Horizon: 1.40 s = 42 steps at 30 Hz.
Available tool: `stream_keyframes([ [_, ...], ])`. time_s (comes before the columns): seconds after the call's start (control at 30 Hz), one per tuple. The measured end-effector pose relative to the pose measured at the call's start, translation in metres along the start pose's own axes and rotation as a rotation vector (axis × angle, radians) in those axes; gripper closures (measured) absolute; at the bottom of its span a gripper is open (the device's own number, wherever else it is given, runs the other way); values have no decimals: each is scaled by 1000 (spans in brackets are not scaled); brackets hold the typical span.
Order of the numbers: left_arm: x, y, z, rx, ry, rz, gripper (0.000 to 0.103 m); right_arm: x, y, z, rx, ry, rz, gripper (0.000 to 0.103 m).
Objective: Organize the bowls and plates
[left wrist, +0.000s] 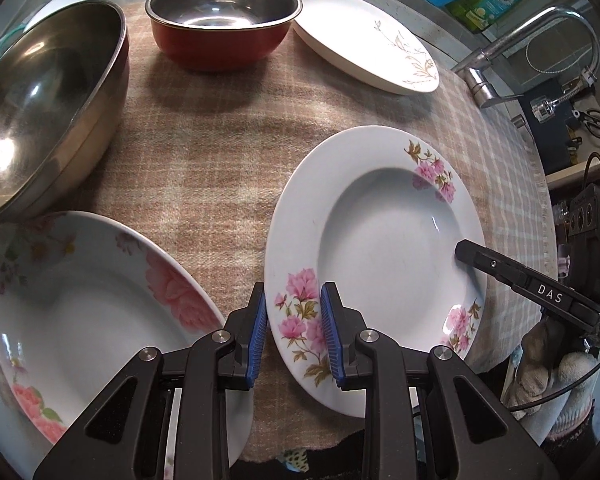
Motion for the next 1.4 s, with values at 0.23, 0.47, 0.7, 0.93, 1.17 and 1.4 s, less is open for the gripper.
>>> stream_keyframes([
  [0.23, 2, 0, -2, 2, -10, 3, 78, 2, 1, -1, 8, -3, 0, 77],
  [0.47, 3, -2, -3, 9, -14, 6, 78, 5, 2, -2, 17, -3, 1, 78],
  [0.7, 3, -3, -3, 12, -16, 5, 78, 6, 1, -2, 25, -4, 0, 77],
  [0.93, 3, -1, -2, 18, -12, 2, 78, 6, 9, -7, 61, -12, -46, 68],
  [1.17, -4, 7, 3, -8, -4, -31, 76, -2, 31, -17, 81, -34, -117, 66],
  [1.4, -20, 23, 4, -17, -4, -103, 76, -4, 48, -16, 85, -30, -182, 66],
])
Point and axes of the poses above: each gripper's, at about its wrist camera, not at the fingertips, and y roughly against the way its jaws point, z to its left, x to its underside, the point moved 9 cm from there along -y, roughly the way its jaws point, and after that the axes turned 12 degrees about -y, right-handed, at the moved point
